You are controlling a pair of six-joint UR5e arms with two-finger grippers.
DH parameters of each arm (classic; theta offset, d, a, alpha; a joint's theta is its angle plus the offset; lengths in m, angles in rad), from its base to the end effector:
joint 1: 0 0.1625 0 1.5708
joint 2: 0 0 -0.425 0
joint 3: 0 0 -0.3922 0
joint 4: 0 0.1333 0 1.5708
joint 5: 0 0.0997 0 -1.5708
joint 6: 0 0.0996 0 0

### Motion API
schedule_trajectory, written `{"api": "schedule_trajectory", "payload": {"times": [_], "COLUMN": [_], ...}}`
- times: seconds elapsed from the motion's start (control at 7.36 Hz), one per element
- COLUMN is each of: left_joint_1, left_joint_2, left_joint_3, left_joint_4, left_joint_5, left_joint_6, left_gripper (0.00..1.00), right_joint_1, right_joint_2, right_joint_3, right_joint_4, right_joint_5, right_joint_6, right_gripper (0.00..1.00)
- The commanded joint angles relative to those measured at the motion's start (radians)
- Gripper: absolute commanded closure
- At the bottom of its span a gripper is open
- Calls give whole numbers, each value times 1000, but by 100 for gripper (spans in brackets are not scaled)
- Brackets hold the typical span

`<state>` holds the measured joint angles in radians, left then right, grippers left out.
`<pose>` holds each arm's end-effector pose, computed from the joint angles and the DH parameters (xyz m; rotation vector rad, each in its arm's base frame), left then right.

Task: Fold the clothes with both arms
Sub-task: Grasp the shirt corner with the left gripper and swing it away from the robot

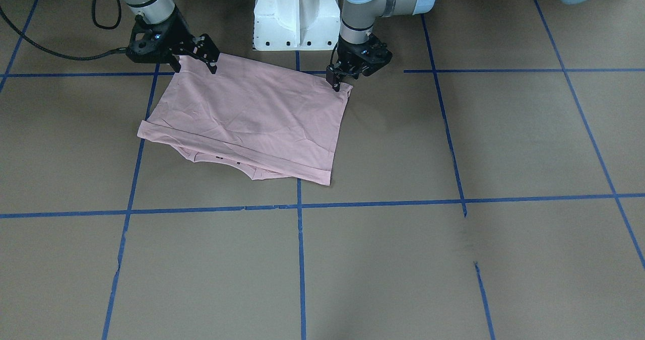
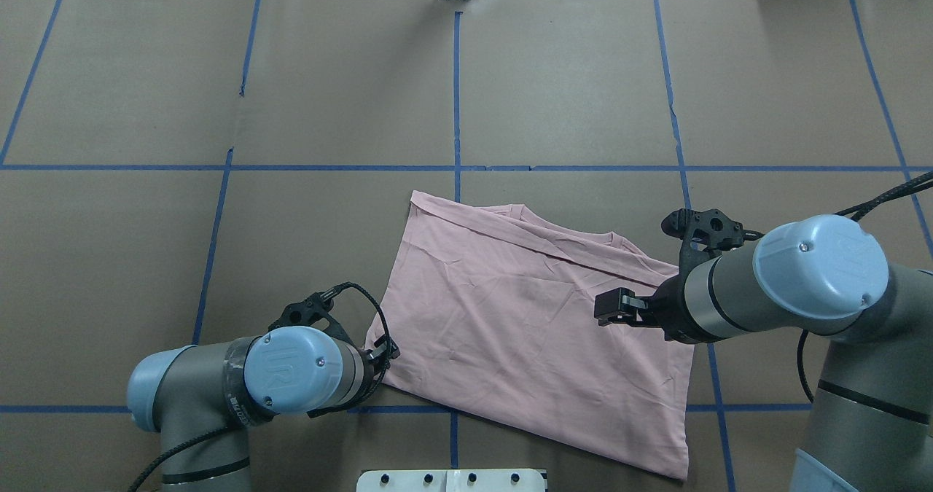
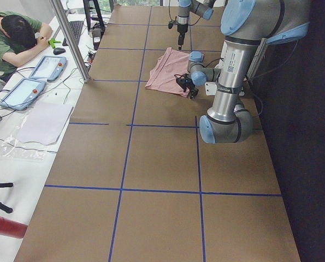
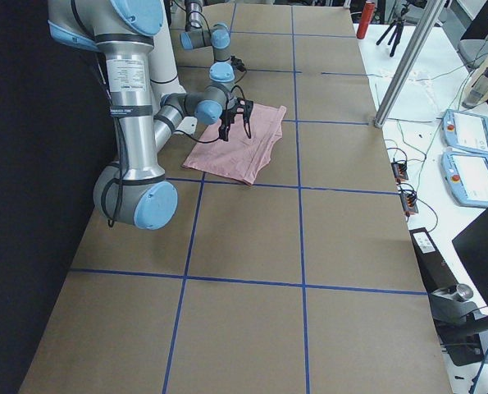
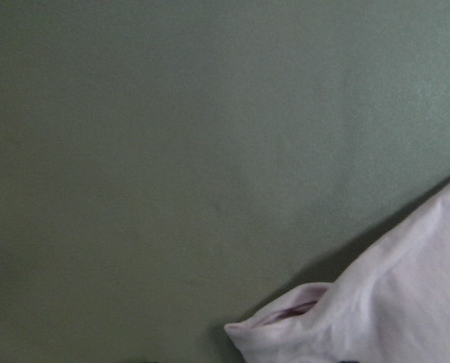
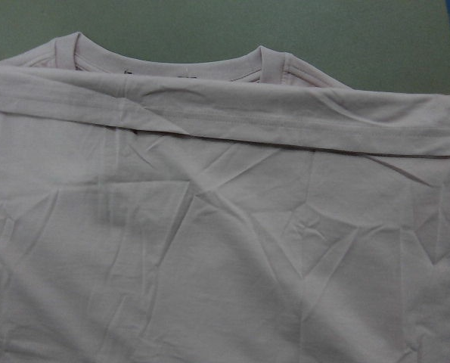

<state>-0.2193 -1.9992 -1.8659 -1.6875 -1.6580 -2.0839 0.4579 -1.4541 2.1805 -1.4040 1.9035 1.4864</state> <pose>0.5692 -0.2545 0.2814 -0.2080 0.8344 -0.6512 -0.3847 -0.3019 0.3055 -0.0620 -0.9362 0.1972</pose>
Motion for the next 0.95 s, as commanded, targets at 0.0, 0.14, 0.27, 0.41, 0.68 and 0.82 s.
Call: {"api": "schedule_trajectory", "payload": {"times": [0.0, 0.14, 0.27, 0.41, 0.68, 0.82], "left_joint_1": [-2, -5, -15, -41, -138, -196], "left_joint_2": [-1, -1, -1, -1, 0, 0], "left_joint_3": [-6, -9, -9, -9, 7, 16], "left_joint_4": [2, 2, 0, 2, 2, 3], "left_joint_5": [9, 7, 6, 6, 6, 6], "left_joint_6": [8, 16, 18, 28, 125, 189], "left_gripper": [100, 100, 100, 100, 100, 100], "right_joint_1": [1, 2, 2, 2, 7, 8], "right_joint_2": [0, 0, -2, -2, -2, -2], "right_joint_3": [-1, -1, -1, -1, 1, 1], "right_joint_4": [-1, -1, -1, -1, -1, 0], "right_joint_5": [0, 0, -1, -1, 0, 0], "right_joint_6": [0, 0, 0, 0, 0, 0], "right_gripper": [0, 0, 0, 0, 0, 0]}}
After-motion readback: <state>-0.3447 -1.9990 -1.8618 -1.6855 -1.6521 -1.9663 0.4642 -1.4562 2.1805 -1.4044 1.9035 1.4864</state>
